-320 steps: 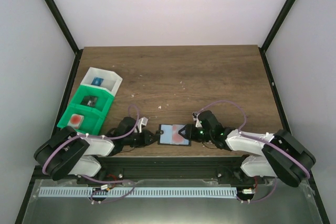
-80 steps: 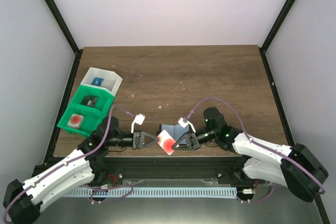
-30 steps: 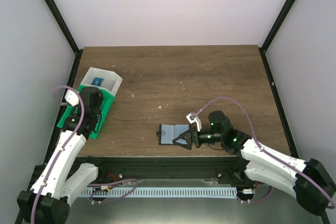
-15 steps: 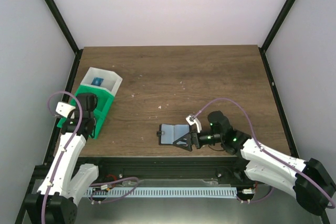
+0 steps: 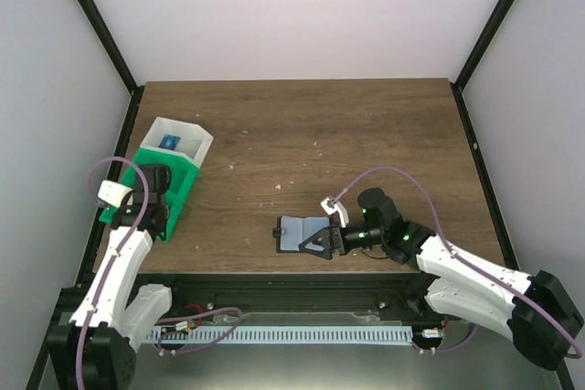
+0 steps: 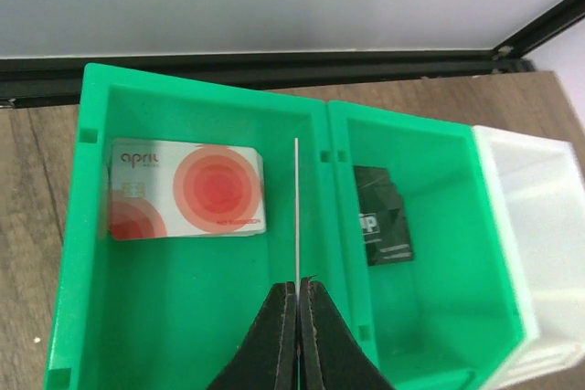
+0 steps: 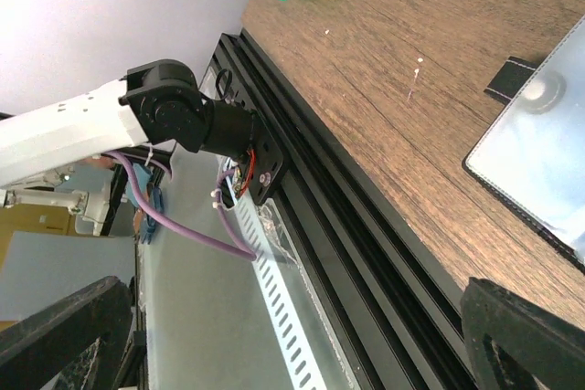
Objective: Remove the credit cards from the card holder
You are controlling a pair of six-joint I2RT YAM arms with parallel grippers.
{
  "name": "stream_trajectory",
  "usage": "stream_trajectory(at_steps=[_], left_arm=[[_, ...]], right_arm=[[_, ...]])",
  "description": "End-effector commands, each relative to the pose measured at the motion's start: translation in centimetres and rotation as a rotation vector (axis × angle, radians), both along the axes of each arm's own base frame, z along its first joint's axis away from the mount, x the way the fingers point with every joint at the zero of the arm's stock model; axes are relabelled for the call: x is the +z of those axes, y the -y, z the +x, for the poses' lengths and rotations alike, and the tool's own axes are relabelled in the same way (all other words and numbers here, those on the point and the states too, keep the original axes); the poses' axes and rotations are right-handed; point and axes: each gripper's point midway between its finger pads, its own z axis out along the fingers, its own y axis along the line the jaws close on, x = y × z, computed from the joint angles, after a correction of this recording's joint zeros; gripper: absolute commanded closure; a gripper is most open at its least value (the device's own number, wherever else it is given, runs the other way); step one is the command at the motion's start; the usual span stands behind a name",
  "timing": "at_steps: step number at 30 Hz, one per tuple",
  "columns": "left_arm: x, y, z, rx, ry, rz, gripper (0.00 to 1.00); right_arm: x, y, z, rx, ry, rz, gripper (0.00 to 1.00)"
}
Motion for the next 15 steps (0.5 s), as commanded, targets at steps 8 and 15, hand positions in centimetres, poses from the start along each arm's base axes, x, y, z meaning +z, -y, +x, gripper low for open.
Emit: stream_trajectory(at_steps=[8,15], left_arm=[[-1.4,-0.9,1.8,-0.053,0.006,0.014,1.0],[-3.0,-2.3,2.0,-0.061,-0.038,0.013,1.0]], right_arm=[[1.5,-0.7,1.5,-0.036,0.012,-0.006,0.0],[1.4,-1.3,2.4,-0.056,-0.01,-0.008,0.0]])
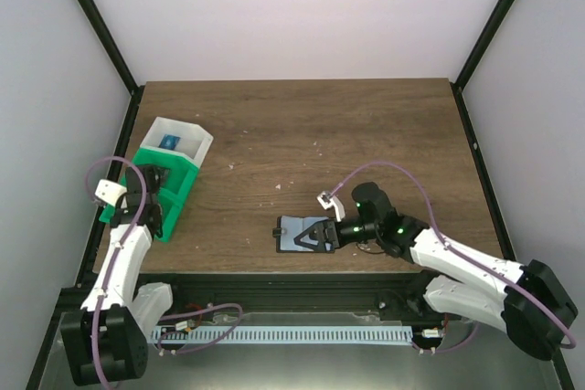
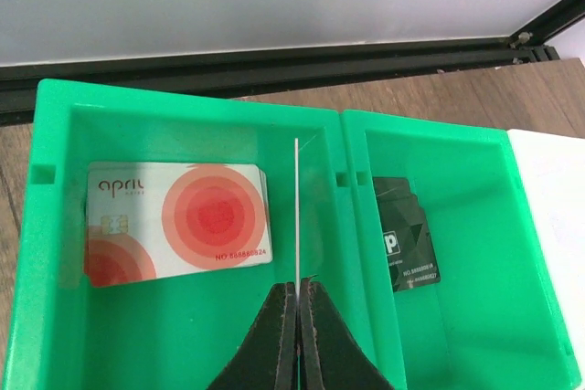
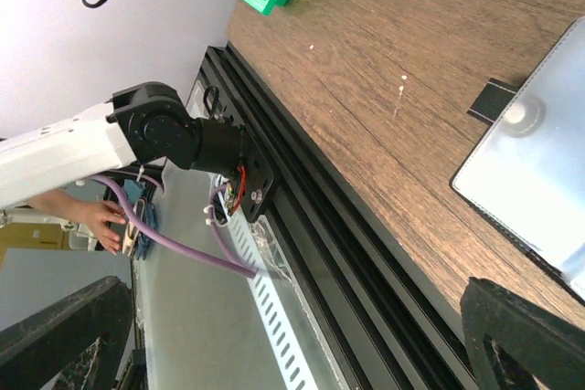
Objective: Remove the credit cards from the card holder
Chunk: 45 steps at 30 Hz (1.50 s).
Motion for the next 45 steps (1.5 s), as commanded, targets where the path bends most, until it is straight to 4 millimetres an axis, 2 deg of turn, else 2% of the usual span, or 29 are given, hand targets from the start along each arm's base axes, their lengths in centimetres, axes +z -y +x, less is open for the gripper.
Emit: stream_trajectory(at_steps=[1,9,17,35,39,45], left_arm=[[-0.5,-0.4,0.7,-0.038,0.004,0.015,1.0],[-1.8,-1.0,0.9,-0.048,0.003,-0.008,1.0],[-2.0,-1.5,1.6,-0.07,0.053,-0.015,1.0],[-5.0,-1.7,-0.1,-0.002,-0.024,-0.053,1.0],[-5.3,-1.9,-0.4,0.021,-0.047,-0.048,0.9],[-5.8,-2.3,-1.3,0.072,-0.093,-0.058,0.92]], right_arm=[[1.2,-0.6,1.1,-0.026,0.001,0.018,0.0],[1.2,-1.0,1.6,-0.035,-0.008,0.017,0.0],[1.1,-1.1,1.7,-0.041,-0.012,0.019,0.0],[0.7,0.0,1.2,-0.067,0.012,0.002,0.0],[0.3,0.3,1.2,-0.08,0.013,-0.007,0.0],[0.2,0.6,1.1,-0.089,0.005,-0.011,0.0]])
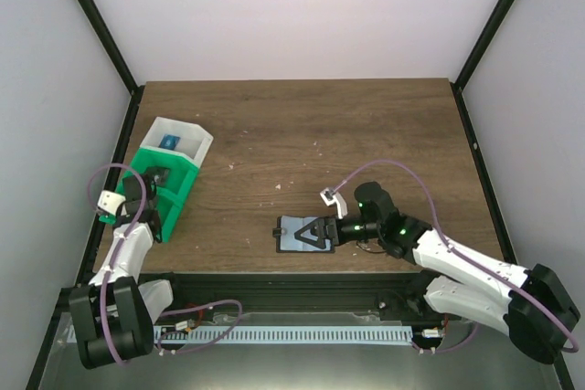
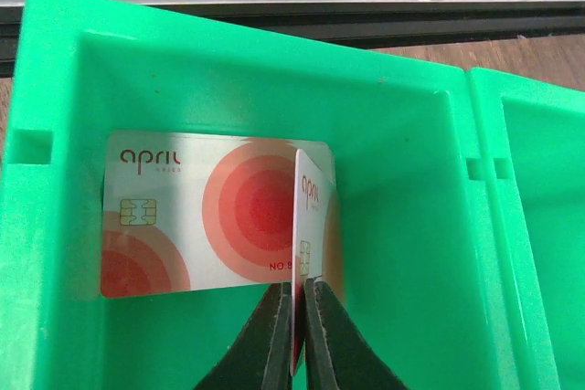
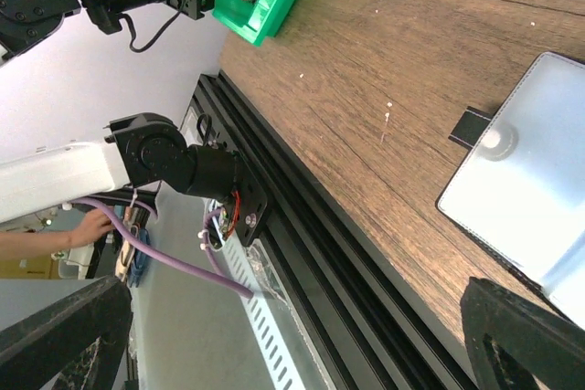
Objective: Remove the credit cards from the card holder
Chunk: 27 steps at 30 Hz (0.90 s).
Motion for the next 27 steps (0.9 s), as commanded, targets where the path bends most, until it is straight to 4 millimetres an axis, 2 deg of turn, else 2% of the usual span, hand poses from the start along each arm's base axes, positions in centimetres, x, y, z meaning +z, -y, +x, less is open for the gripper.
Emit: stream_trajectory(at_steps=[1,6,11,17,24,27], left_arm=[[-0.4,-0.6,-1.1,0.061,-0.048,0.004,0.92],[-0.9,-0.8,-1.6,0.094,-0.087,-0.007,0.9],[-0.5,-1.3,-2.4,0.158,-0.12,-0.001,0.91],[-0.3,-1.7,-2.8,0.18,-0.155,0.015,0.87],[0.9,-1.6,-2.5,0.177,-0.148,0.01,0.7],[2.0,-1.6,-2.2,0.175,-0.114,0.007,0.49]], right_arm=[[-0.3,0.5,0.0,-0.025,-0.006,-0.012,0.0],[-0.3,0.6,0.2,-0.034,-0.006,-0.016,0.0],[-0.4,0.4,0.3,-0.036,-0.014,-0.013,0.0],[-0.4,0.4,0.3,-0.034,-0.02,-0.014,0.0],[-0.6,0.6,0.3,-0.044,-0.012,-0.019,0.0],[-0.6,0.6,0.3,-0.048,-0.009,-0.019,0.0]])
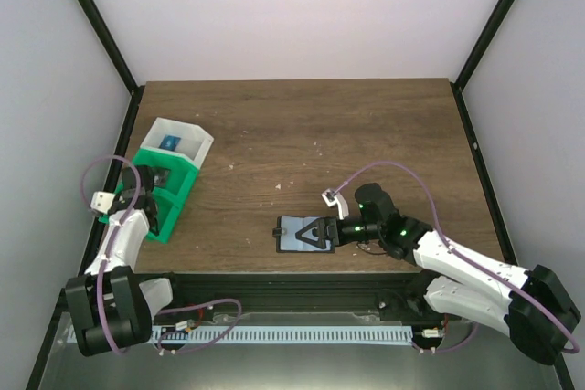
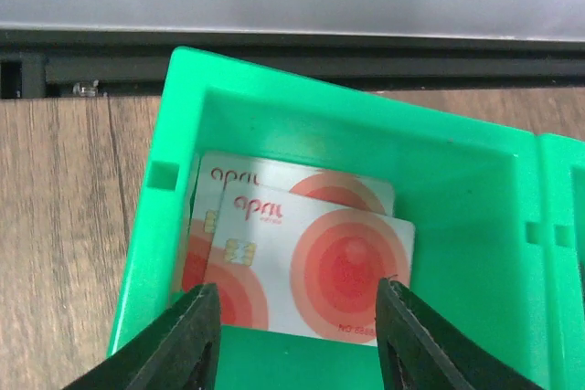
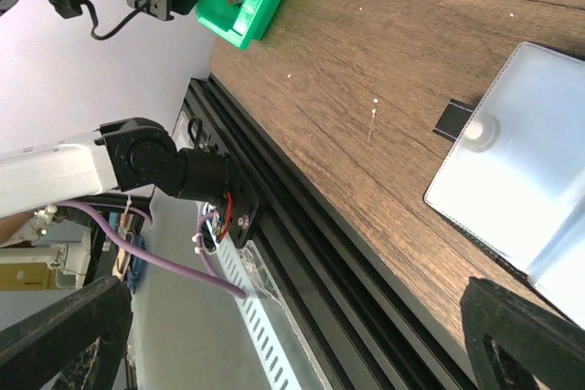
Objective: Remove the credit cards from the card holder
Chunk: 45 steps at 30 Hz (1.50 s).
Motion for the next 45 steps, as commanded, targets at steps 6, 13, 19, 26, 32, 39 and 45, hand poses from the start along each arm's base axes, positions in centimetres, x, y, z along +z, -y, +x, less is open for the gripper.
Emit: stream_trajectory(at_steps=[6,13,19,26,32,39,45], left_arm=[[3.7,-0.4,0.5,0.0,0.053,0.023,0.33],[7.4,0.6,2.5,-0.108,0.167,0.014,0.23],[12.1,4.5,5.7,-0.439,0.385,0.02,0.0],[16.1,13.6,7.0,-1.004,0.539,0.004,0.0],[15.9,22.5,5.7,-1.4,0.587,-0.184,0.0],[18.6,30.2,1.2,-1.76,0.749,-0.29,0.0],[19.8,33.1,-2.4,-1.958,0.822,-0.361,0.0]], right_arm=[[0.1,0.3,0.5,-0.029,0.022,-0.008,0.0],[0.6,0.3,1.4,-0.061,0.048,-0.025,0.0],[1.3,1.0,3.1,-0.144,0.117,-0.064,0.0],[2.6,4.4,6.5,-0.407,0.163,-0.215,0.0],[2.6,6.3,7.4,-0.527,0.124,-0.287,0.0],[4.8,8.0,8.2,-0.635,0.145,-0.306,0.0],[8.7,9.1,8.2,-0.674,0.206,-0.265,0.0]])
